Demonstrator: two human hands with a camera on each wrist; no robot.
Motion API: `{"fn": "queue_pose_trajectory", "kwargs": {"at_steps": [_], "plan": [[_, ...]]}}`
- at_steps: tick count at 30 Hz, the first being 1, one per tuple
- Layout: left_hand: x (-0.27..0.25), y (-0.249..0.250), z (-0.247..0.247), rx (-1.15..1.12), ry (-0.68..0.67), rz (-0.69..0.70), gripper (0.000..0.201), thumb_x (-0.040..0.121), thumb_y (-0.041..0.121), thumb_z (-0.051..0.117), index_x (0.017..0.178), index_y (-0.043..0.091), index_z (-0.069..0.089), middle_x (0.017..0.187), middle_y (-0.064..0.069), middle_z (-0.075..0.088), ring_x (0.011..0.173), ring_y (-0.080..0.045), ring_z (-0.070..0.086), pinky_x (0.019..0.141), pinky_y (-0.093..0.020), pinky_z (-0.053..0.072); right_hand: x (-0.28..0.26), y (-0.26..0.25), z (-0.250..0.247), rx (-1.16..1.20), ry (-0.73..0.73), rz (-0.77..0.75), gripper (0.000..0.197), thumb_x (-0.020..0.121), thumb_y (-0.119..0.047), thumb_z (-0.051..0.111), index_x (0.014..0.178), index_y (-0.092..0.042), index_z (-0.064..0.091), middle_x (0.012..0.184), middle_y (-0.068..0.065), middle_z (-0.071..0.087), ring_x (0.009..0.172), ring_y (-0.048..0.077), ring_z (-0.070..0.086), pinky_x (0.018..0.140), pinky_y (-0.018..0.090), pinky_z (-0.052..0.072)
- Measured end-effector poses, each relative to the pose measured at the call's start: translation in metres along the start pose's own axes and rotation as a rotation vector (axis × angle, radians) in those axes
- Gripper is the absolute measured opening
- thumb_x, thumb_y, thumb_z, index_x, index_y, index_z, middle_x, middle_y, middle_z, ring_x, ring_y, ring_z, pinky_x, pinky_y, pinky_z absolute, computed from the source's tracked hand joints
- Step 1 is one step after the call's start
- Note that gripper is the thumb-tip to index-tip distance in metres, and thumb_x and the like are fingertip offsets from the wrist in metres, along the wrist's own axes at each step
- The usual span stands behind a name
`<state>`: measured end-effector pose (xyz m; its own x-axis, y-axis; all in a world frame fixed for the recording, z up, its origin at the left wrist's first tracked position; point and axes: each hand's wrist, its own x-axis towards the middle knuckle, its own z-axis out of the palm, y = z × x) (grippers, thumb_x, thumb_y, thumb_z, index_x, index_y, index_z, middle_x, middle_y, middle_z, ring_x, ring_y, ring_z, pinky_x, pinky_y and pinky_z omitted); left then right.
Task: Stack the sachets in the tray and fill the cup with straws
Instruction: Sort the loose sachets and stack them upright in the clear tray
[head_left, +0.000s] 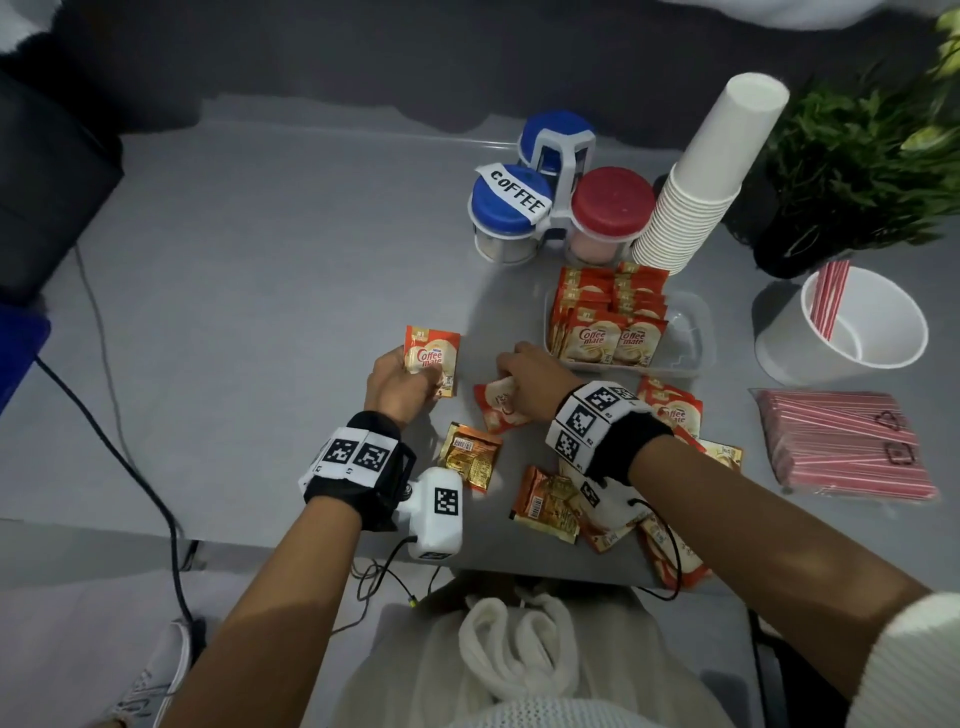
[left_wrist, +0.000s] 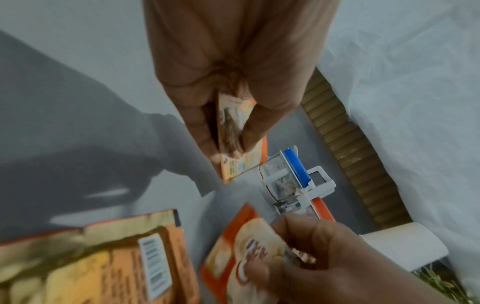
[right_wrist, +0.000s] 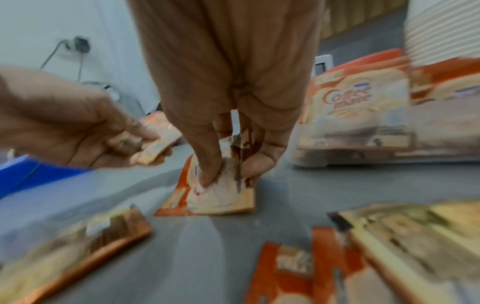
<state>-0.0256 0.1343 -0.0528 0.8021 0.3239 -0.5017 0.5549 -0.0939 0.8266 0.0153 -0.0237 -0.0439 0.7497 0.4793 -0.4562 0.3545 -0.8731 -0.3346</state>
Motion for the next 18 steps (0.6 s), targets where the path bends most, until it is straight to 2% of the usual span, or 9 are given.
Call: {"fn": "queue_pose_trajectory", "kwargs": {"at_steps": [3, 5, 7, 8, 10, 12, 15, 17, 18], "plan": [[0.001, -0.001, 0.002, -0.012, 0.009, -0.010, 0.017, 0.088, 0.000, 0.053, 0.099, 0.013, 0.055, 0.114, -0.019, 0.062, 0.106, -0.035, 0.060, 0.094, -0.047, 0.050, -0.005, 0.008, -0.009, 0.180, 0.117, 0.036, 0.022, 0.087, -0.010, 0.057, 0.106, 0.000, 0.060, 0.110, 0.015, 0.060, 0.101, 0.027, 0.056, 0.079, 0.026, 0.043], [0.000, -0.001, 0.005, -0.020, 0.015, -0.016, 0.019, 0.087, 0.000, 0.053, 0.099, 0.014, 0.054, 0.115, -0.019, 0.062, 0.107, -0.036, 0.059, 0.095, -0.050, 0.049, -0.008, 0.011, -0.014, 0.350, 0.200, 0.073, 0.016, 0.091, -0.013, 0.053, 0.091, -0.002, 0.065, 0.085, 0.007, 0.060, 0.073, 0.016, 0.055, 0.058, 0.009, 0.035], [0.000, -0.001, 0.009, -0.048, 0.001, -0.014, 0.019, 0.089, 0.001, 0.051, 0.101, 0.014, 0.055, 0.116, -0.020, 0.062, 0.107, -0.036, 0.060, 0.094, -0.049, 0.050, -0.009, 0.012, -0.018, 0.509, 0.237, 0.097, 0.026, 0.092, -0.016, 0.053, 0.068, -0.009, 0.061, 0.067, 0.001, 0.055, 0.058, 0.007, 0.046, 0.051, 0.009, 0.031], [-0.002, -0.001, 0.011, -0.072, -0.018, -0.008, 0.017, 0.090, 0.002, 0.050, 0.102, 0.013, 0.055, 0.115, -0.020, 0.062, 0.105, -0.035, 0.061, 0.091, -0.046, 0.052, -0.010, 0.011, -0.019, 0.594, 0.247, 0.099, 0.026, 0.091, -0.015, 0.054, 0.068, -0.008, 0.063, 0.066, 0.005, 0.058, 0.059, 0.008, 0.048, 0.054, 0.012, 0.033], [-0.006, 0.001, 0.015, -0.144, -0.057, 0.005, 0.018, 0.094, 0.005, 0.045, 0.110, 0.008, 0.054, 0.109, -0.018, 0.062, 0.089, -0.028, 0.063, 0.074, -0.033, 0.055, -0.012, 0.008, -0.021, 0.729, 0.265, 0.111, 0.022, 0.090, -0.013, 0.056, 0.087, 0.006, 0.068, 0.071, 0.011, 0.063, 0.062, 0.013, 0.052, 0.060, 0.022, 0.038], [-0.011, 0.003, 0.018, -0.243, -0.094, 0.012, 0.025, 0.097, 0.008, 0.040, 0.119, 0.002, 0.050, 0.102, -0.016, 0.061, 0.077, -0.019, 0.062, 0.062, -0.025, 0.055, -0.011, 0.004, -0.021, 0.791, 0.242, 0.152, 0.022, 0.089, -0.011, 0.057, 0.094, 0.009, 0.064, 0.065, 0.003, 0.056, 0.055, 0.012, 0.049, 0.052, 0.020, 0.039], [-0.018, 0.005, 0.021, -0.376, -0.146, 0.039, 0.022, 0.099, 0.013, 0.037, 0.115, 0.002, 0.048, 0.089, -0.010, 0.062, 0.063, -0.012, 0.067, 0.054, -0.022, 0.055, -0.010, -0.002, -0.015, 0.889, 0.217, 0.184, 0.011, 0.086, -0.007, 0.062, 0.076, -0.004, 0.056, 0.064, 0.003, 0.056, 0.046, 0.010, 0.055, 0.041, 0.017, 0.045], [-0.023, 0.005, 0.023, -0.381, -0.178, 0.058, 0.019, 0.098, 0.013, 0.039, 0.111, 0.003, 0.048, 0.087, -0.008, 0.061, 0.060, -0.008, 0.068, 0.054, -0.020, 0.056, -0.010, -0.006, -0.010, 0.908, 0.231, 0.196, 0.026, 0.083, -0.008, 0.065, 0.065, -0.011, 0.046, 0.059, 0.006, 0.057, 0.036, 0.005, 0.054, 0.039, 0.018, 0.046], [-0.026, 0.005, 0.024, -0.365, -0.187, 0.063, 0.019, 0.097, 0.012, 0.042, 0.112, 0.003, 0.048, 0.087, -0.009, 0.061, 0.064, -0.011, 0.067, 0.056, -0.019, 0.056, -0.011, -0.009, -0.008, 0.893, 0.229, 0.194, 0.029, 0.083, -0.009, 0.065, 0.064, -0.012, 0.044, 0.056, 0.006, 0.056, 0.034, 0.005, 0.053, 0.039, 0.019, 0.045]]}}
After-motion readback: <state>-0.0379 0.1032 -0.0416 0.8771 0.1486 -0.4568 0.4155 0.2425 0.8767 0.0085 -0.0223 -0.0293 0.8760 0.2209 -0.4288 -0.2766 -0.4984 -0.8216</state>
